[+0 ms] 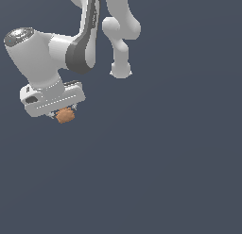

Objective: Pick up the object and move it to a goal position.

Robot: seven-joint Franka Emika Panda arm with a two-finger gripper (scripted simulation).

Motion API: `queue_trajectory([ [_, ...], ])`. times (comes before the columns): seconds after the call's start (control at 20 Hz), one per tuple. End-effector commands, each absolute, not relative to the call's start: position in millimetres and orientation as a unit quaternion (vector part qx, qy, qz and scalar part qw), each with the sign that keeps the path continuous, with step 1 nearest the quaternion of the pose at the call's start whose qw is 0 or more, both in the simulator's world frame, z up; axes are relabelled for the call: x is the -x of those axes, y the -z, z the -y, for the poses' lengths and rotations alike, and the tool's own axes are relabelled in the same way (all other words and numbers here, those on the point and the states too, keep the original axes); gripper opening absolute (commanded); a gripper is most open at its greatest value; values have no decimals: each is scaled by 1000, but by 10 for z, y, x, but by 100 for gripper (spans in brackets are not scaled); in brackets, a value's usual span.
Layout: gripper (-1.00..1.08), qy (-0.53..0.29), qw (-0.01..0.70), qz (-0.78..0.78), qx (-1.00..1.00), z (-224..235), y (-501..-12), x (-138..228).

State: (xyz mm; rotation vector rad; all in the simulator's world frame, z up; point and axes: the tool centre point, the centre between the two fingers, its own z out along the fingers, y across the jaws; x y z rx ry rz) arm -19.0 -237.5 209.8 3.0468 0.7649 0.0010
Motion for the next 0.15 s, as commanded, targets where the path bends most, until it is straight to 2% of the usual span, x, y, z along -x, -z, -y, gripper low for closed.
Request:
queue_trajectory([
  [0.0,-100,0,0,-244,-970,2388,-2115,174],
  [0.1,-100,0,0,-244,-970,2387,-2112,172],
])
